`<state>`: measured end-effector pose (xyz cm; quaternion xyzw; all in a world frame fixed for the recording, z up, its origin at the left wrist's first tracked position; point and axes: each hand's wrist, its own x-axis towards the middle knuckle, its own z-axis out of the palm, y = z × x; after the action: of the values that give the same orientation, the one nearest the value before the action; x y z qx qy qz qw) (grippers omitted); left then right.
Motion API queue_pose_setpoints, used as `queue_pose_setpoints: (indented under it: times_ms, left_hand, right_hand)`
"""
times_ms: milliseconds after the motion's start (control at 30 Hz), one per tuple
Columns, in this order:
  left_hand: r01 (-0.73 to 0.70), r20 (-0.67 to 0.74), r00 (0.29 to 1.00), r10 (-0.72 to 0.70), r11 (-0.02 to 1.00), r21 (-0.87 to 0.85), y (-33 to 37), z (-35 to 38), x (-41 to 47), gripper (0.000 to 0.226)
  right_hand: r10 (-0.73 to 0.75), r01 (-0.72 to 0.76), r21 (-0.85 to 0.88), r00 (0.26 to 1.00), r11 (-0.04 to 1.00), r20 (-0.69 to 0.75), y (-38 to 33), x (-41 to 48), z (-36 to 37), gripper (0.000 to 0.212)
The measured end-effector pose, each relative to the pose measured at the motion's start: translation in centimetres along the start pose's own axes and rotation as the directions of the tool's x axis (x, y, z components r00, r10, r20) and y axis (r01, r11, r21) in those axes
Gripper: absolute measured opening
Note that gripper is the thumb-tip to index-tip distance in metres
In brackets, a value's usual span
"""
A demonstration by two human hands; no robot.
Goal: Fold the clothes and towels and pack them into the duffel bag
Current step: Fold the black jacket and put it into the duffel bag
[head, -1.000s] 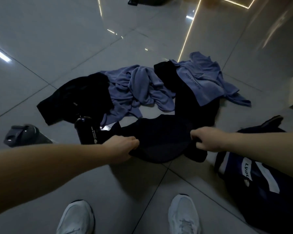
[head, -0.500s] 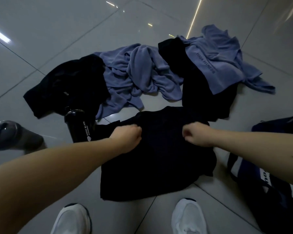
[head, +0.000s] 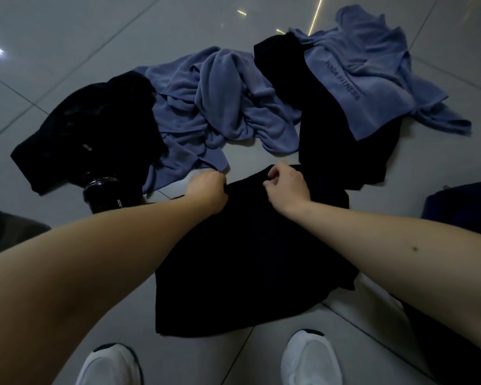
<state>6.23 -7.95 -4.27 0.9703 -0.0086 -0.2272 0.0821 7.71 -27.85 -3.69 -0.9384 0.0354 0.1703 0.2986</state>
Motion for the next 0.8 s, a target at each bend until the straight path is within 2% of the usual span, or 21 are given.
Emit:
queue_pose_setpoints:
  times_ms: [67, 133, 267, 400, 467, 567, 633, 667, 733, 800]
  left_hand:
    - [-0.076, -0.073, 0.994, 0.078, 0.997, 0.028, -0.2, -0.1, -0.6, 0.018]
    - [-0.121, -0.079, 0.990, 0.121, 0.993, 0.009, 0.0, -0.5, -1.3, 0.022]
    - [-0.030, -0.093, 0.995, 0.018, 0.992, -0.126, 0.9, -1.5, -3.1, 0.025]
    - [-0.039, -0.145, 0.989, 0.019, 0.991, -0.130, 1.8, -2.4, -5.4, 0.024]
    - [-0.020, -0.121, 0.993, 0.000, 0.987, -0.160, 2.1, -2.7, -6.4, 0.021]
    - [0.024, 0.002, 1.000, -0.025, 0.925, -0.379, 2.8, -3.0, -7.8, 0.025]
    - [0.090, 0.099, 0.994, -0.043, 0.843, -0.531, 3.5, -3.0, -8.6, 0.025]
    - [0.157, 0.165, 0.984, -0.067, 0.763, -0.627, 3.8, -2.9, -8.9, 0.021]
    - [0.342, 0.333, 0.936, -0.112, 0.508, -0.791, 4.2, -2.8, -9.3, 0.009]
    - [0.465, 0.451, 0.885, -0.116, 0.279, -0.840, 4.4, -2.8, -9.6, 0.015]
  right_hand:
    - [0.054, -0.055, 0.103, 0.998, 0.993, 0.016, 0.0, -0.6, 0.3, 0.013]
    - [0.113, -0.121, 0.212, 0.992, 0.970, 0.053, -0.3, -1.4, 0.4, 0.009]
    - [0.185, -0.246, 0.449, 0.967, 0.859, 0.177, -1.2, -3.4, 0.7, 0.005]
    - [0.225, -0.370, 0.575, 0.924, 0.730, 0.309, -2.5, -5.1, 1.1, 0.009]
    - [0.234, -0.428, 0.614, 0.898, 0.663, 0.373, -3.0, -6.1, 1.3, 0.018]
    - [0.234, -0.523, 0.666, 0.846, 0.532, 0.478, -3.1, -7.2, 1.8, 0.027]
    - [0.236, -0.575, 0.691, 0.815, 0.437, 0.529, -3.1, -7.6, 2.2, 0.031]
    - [0.240, -0.595, 0.698, 0.802, 0.400, 0.547, -3.0, -7.8, 2.5, 0.033]
    - [0.257, -0.619, 0.702, 0.785, 0.354, 0.563, -2.6, -8.0, 3.2, 0.033]
    - [0.290, -0.648, 0.687, 0.762, 0.329, 0.579, -2.4, -8.5, 3.7, 0.042]
